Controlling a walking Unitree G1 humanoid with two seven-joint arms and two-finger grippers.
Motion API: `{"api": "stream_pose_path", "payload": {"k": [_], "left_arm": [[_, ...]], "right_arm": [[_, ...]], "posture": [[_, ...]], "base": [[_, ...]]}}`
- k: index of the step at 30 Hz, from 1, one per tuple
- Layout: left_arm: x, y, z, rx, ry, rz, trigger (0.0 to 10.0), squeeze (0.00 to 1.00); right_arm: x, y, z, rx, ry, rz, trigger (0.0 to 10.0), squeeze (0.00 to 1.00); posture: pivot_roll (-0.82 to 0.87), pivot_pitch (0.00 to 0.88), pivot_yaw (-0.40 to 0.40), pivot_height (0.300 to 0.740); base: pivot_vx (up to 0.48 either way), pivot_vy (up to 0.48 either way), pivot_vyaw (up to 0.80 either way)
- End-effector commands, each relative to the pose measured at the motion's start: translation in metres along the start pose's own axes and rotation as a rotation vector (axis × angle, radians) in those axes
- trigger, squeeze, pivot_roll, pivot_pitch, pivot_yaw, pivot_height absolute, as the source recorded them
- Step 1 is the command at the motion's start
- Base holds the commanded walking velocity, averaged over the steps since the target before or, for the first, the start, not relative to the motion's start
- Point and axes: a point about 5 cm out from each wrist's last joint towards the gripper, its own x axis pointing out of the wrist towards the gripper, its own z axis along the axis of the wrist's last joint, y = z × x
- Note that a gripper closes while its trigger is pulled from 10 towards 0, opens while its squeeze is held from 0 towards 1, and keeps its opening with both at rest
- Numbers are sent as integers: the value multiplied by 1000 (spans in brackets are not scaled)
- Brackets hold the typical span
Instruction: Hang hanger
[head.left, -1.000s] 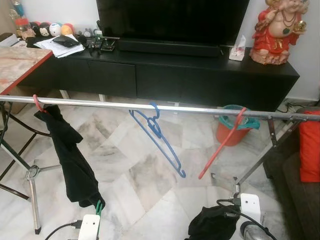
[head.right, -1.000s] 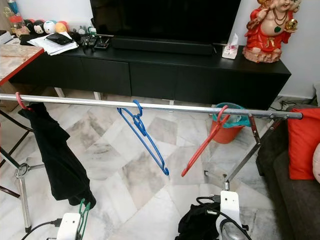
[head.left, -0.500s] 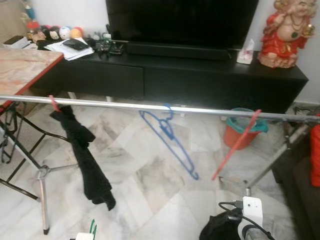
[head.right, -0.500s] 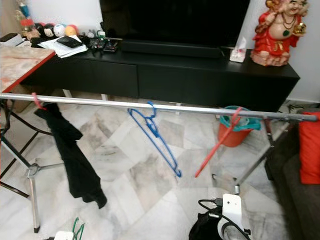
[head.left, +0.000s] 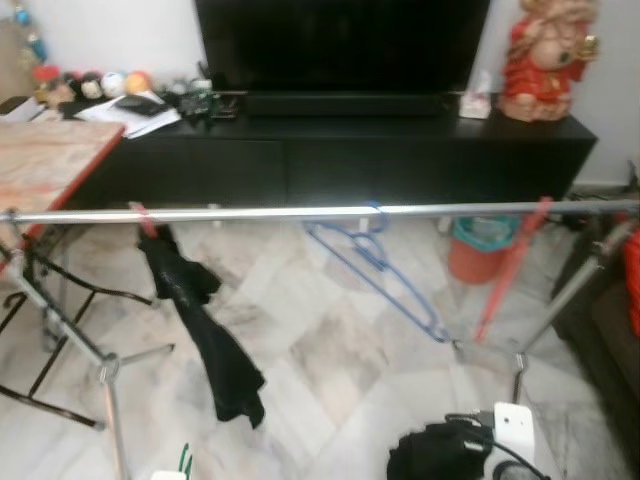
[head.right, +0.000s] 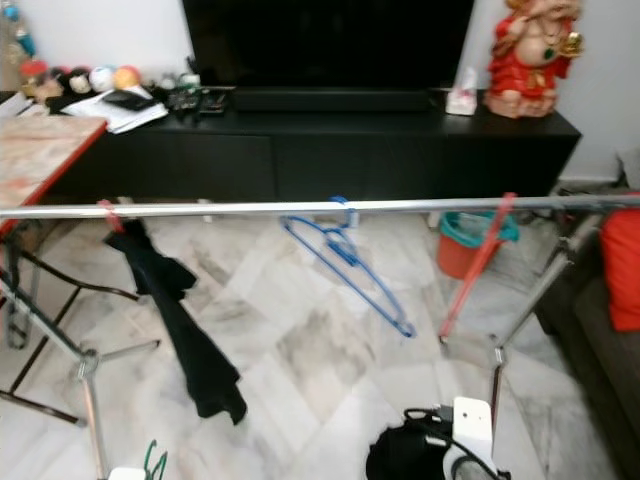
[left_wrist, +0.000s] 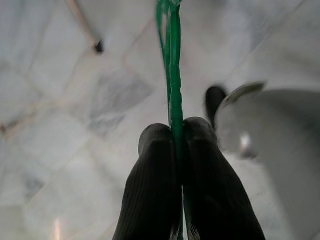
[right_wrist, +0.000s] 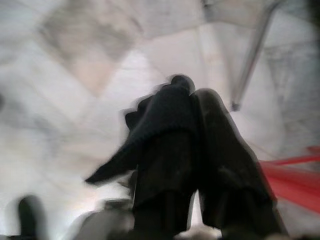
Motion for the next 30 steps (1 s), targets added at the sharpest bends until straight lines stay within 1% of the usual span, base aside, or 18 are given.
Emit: {"api": "stream_pose_path", "payload": {"k": [1,19,30], "left_arm": [[0,-1,1,20,-1,-7,10000,0],[2,1,9,38,-14,-28,10000,0],[0,-2,4,50,-23,-43,10000,0]], "right_arm": [[0,-8,3,9,-10,-22,10000,0],[3,-6,15,34,-48,-28,10000,0],[4,-4,20,48,-66,-32,10000,0]], "posture": [[-121,0,-8,740],[-107,0,0,740],[-107,0,14,740]], "base": [[0,0,0],[0,0,0],[0,0,0]]}}
